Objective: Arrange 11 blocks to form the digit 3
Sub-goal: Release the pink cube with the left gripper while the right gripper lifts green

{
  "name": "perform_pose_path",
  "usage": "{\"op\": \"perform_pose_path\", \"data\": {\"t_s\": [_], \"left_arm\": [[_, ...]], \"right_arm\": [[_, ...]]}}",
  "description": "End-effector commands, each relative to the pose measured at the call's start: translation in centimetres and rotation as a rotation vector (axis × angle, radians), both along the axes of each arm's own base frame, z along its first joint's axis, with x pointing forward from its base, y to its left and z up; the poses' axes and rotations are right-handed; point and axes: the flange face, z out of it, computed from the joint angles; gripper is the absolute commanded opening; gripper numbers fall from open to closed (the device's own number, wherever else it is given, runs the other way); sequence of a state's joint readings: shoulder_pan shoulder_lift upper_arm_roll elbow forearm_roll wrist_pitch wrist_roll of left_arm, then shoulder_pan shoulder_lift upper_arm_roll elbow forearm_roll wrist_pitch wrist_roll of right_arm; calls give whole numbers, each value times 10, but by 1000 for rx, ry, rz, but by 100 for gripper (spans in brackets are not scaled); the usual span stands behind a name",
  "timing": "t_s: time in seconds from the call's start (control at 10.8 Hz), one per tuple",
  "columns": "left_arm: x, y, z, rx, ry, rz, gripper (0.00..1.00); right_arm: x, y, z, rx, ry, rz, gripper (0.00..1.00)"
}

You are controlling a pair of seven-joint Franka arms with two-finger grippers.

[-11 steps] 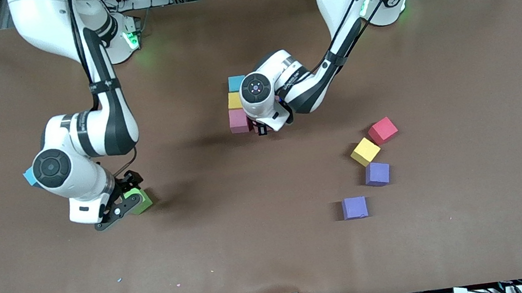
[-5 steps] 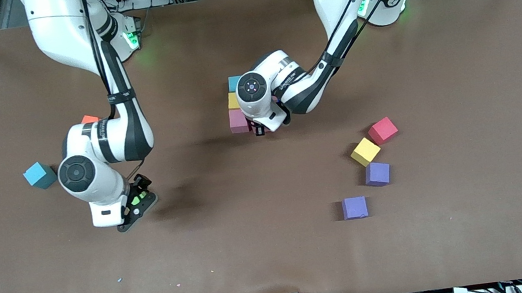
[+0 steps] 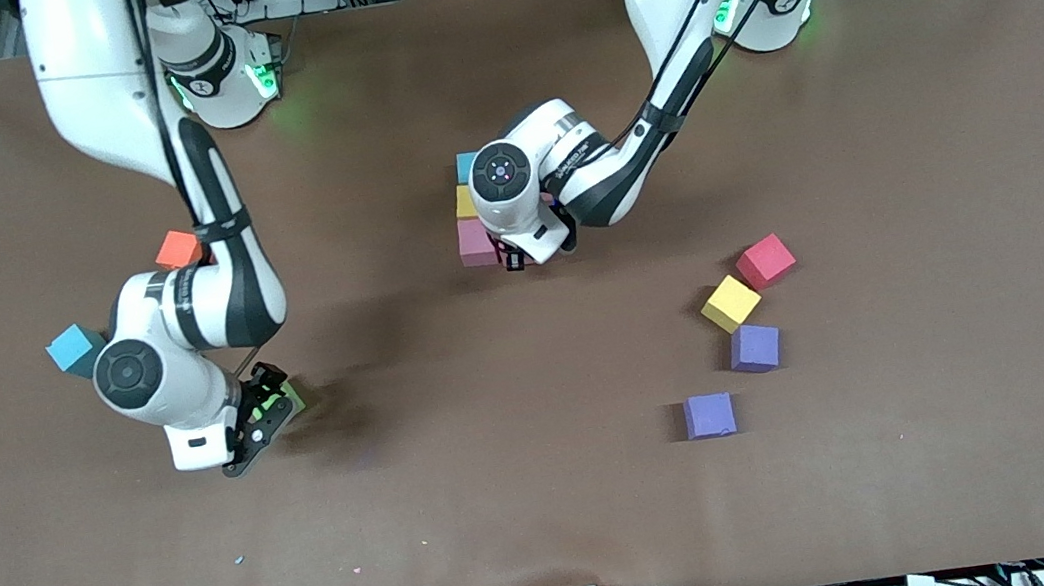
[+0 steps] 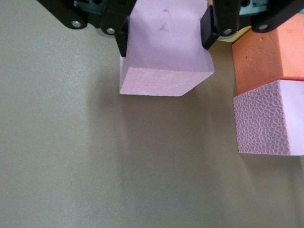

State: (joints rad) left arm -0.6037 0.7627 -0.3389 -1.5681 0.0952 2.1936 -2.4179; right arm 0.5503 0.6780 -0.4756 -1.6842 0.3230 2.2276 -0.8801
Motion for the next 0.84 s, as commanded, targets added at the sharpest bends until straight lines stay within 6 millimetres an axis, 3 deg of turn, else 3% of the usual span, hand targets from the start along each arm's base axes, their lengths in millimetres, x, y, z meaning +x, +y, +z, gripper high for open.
{"op": "perform_pose_path", "data": {"t_s": [0.0, 0.28, 0.56, 0.65, 0.74], "left_arm": [[2, -4, 2, -5, -22, -27, 0], [2, -4, 2, -5, -22, -27, 2], [3, -5, 2, -15, -28, -23, 4], [3, -6, 2, -19, -31, -22, 4], [3, -6, 3, -24, -32, -18, 4]], "right_arm": [[5, 1, -18, 12, 8, 66, 100], [4, 4, -23, 11, 9, 69, 100], [14, 32, 9, 32, 0, 92, 100], [20, 32, 20, 39, 17, 83, 100], [19, 27, 15, 35, 30, 81, 100]]}}
